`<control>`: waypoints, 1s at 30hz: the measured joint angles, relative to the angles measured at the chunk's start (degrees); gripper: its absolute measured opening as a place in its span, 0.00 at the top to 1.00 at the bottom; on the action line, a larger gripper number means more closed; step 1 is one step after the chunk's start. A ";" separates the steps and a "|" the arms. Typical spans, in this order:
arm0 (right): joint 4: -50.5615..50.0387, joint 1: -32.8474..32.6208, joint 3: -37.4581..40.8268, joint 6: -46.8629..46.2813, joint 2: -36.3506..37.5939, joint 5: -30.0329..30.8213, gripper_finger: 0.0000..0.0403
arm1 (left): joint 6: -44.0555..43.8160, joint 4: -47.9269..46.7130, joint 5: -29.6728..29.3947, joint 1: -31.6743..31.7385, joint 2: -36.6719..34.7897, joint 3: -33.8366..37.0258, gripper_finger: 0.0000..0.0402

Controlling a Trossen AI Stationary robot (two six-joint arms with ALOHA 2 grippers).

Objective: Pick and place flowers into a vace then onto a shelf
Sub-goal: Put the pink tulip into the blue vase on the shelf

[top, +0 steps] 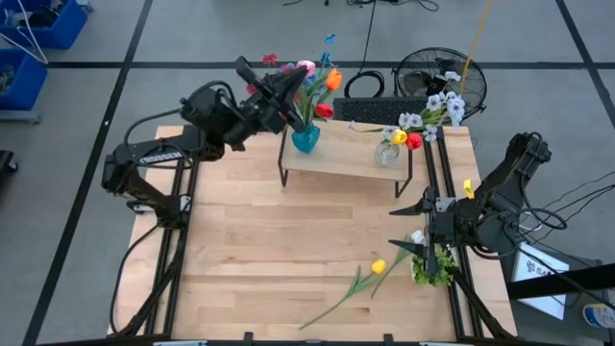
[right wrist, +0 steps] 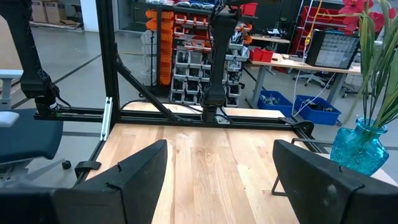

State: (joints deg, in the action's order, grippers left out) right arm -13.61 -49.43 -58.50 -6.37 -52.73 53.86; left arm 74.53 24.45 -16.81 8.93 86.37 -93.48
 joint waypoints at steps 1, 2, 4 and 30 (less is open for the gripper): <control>0.00 0.00 0.00 0.00 0.00 0.01 0.30 | 0.46 0.47 0.00 0.26 0.40 0.01 1.00; 0.00 0.00 0.00 0.00 0.00 -0.01 0.30 | 0.99 1.80 0.05 0.51 0.72 0.01 1.00; -0.02 -0.01 0.00 0.00 -0.02 -0.01 0.30 | 2.33 4.38 0.24 0.93 0.92 0.05 1.00; -0.02 -0.01 0.00 0.00 -0.02 -0.03 0.30 | -2.43 1.76 -8.63 1.00 6.25 0.03 1.00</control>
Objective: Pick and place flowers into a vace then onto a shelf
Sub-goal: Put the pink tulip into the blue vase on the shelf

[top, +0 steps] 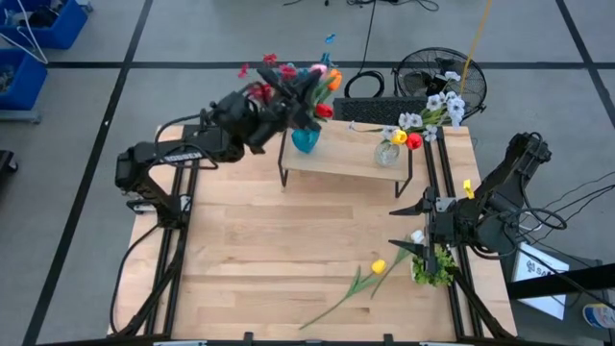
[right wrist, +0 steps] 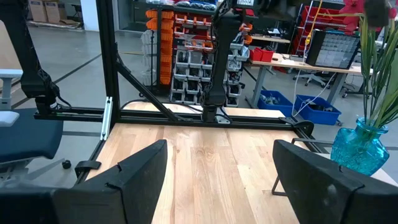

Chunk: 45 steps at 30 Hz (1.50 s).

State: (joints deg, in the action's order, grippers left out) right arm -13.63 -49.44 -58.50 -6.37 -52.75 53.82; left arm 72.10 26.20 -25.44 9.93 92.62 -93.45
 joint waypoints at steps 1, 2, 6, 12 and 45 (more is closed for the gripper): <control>0.00 0.00 0.00 0.00 0.00 0.00 0.30 | 0.00 -0.61 -1.34 -0.74 0.00 0.00 1.00; 0.00 -0.01 0.00 0.00 0.00 0.00 0.30 | -0.03 -0.84 -3.22 -1.48 0.00 0.00 0.99; -0.02 0.01 0.00 0.16 0.00 0.00 0.30 | -0.26 -1.08 -15.49 -4.47 0.00 0.00 0.97; -0.02 0.01 0.00 0.17 0.00 0.00 0.30 | -0.46 -2.28 -37.02 -9.23 0.02 0.00 0.96; -1.95 0.01 0.00 0.00 -0.27 -0.15 0.30 | -38.99 -8.99 -45.08 -17.14 0.00 -0.02 0.54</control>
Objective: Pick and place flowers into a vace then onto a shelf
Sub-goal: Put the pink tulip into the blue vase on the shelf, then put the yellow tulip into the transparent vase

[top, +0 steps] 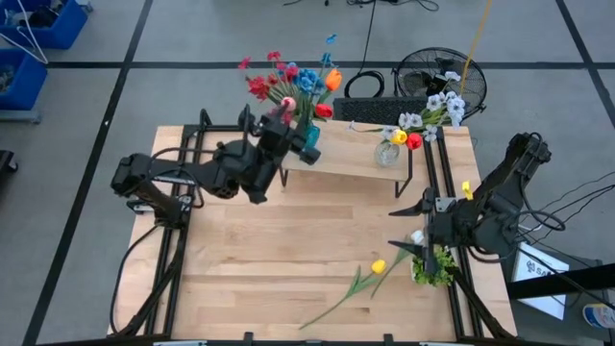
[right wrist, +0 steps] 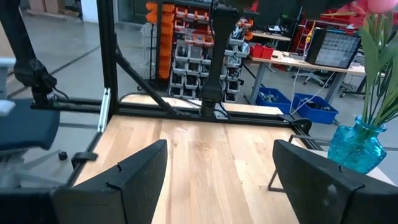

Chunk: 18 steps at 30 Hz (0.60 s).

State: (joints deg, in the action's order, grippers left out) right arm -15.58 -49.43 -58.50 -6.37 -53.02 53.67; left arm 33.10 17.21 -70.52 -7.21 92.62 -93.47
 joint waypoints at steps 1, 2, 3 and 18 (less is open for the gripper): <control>-0.22 -0.01 0.00 0.00 -0.18 0.00 0.30 | -0.02 0.00 -0.92 -0.87 0.00 -0.02 0.53; -0.24 -0.02 0.00 0.00 -0.42 -0.02 0.30 | -0.10 0.02 -1.64 -1.70 0.00 0.00 0.52; -0.23 -0.01 0.00 0.00 -0.68 -0.02 0.30 | -0.17 0.02 -1.96 -2.46 0.00 0.00 0.51; -2.65 7.33 0.04 -1.84 -6.86 -25.26 0.30 | -8.58 2.79 5.31 -13.06 0.00 0.00 0.49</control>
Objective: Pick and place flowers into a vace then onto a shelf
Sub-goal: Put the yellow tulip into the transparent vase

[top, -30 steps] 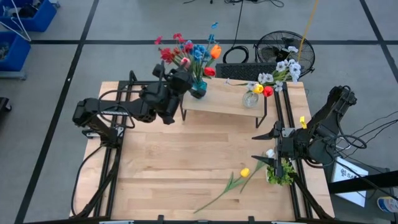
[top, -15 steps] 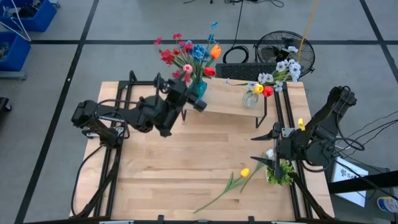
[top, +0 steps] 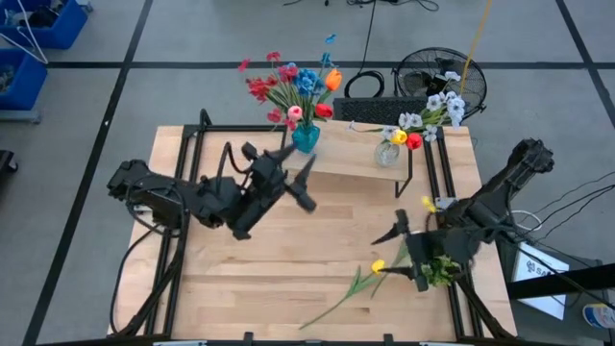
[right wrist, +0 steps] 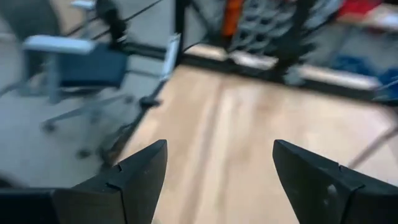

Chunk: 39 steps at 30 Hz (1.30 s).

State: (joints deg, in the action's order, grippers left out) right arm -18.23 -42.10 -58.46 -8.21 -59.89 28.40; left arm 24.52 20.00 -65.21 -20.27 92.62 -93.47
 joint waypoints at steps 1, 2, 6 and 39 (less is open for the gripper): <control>-0.17 1.60 0.00 -0.43 -0.44 -4.03 0.30 | -0.78 0.03 1.82 -0.84 0.00 0.00 0.49; -0.38 3.33 0.00 -0.48 -1.06 -8.38 0.30 | -1.16 0.03 3.56 -1.72 0.00 0.00 0.49; -2.80 8.87 0.00 3.47 -4.55 -23.13 0.30 | -0.90 2.38 6.05 -4.95 0.00 0.00 0.49; -26.03 13.96 -0.02 2.97 -36.02 -27.08 0.55 | 7.10 4.25 4.57 -11.04 -0.02 -0.02 0.49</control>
State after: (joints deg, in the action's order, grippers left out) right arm -44.26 -28.14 -58.48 -5.24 -95.91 1.32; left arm 31.62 24.25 -60.64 -31.31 92.60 -93.49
